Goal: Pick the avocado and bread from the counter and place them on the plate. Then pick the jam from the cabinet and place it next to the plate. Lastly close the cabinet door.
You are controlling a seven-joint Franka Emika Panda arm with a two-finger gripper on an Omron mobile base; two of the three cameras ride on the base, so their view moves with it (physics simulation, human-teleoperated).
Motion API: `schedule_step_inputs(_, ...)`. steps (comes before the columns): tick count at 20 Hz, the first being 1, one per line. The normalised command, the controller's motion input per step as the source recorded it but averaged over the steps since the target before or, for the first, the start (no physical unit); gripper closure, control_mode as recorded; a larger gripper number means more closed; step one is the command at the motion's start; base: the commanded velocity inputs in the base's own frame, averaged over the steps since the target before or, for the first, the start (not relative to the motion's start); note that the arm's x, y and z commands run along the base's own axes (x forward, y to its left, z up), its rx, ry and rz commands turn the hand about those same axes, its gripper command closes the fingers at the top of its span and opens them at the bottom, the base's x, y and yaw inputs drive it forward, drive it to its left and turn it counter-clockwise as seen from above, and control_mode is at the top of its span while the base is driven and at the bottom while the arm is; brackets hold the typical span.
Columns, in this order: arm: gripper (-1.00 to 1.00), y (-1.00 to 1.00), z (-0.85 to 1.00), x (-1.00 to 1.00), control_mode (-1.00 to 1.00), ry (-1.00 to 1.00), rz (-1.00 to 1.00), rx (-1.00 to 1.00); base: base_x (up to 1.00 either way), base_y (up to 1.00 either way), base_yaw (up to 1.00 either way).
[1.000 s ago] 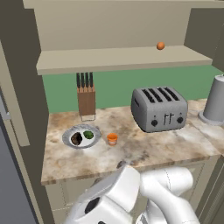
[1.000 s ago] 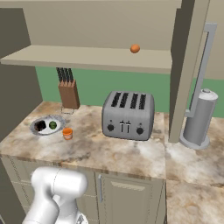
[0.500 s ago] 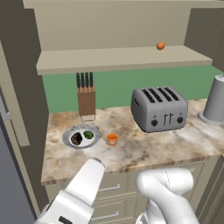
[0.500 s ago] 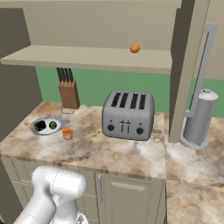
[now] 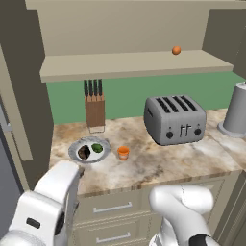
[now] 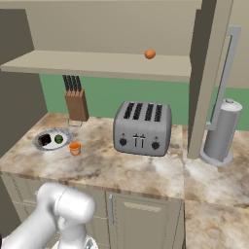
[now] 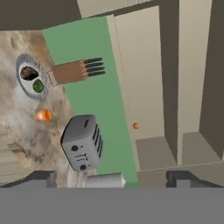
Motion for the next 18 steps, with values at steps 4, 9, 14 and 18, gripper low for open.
schedule_step_inputs(4,-1.00,0.40,0.01,0.01,-1.00,0.05,0.00,-0.21,0.00,0.00,0.00)
schedule_step_inputs(9,-1.00,0.32,0.00,0.16,-1.00,0.01,0.00,-0.20,0.00,0.00,0.00)
schedule_step_inputs(14,-1.00,0.33,0.00,0.24,-1.00,0.01,0.00,-0.17,0.00,0.00,0.00)
schedule_step_inputs(18,-1.00,0.33,0.00,0.36,-1.00,0.05,0.00,-0.18,0.00,0.00,0.00)
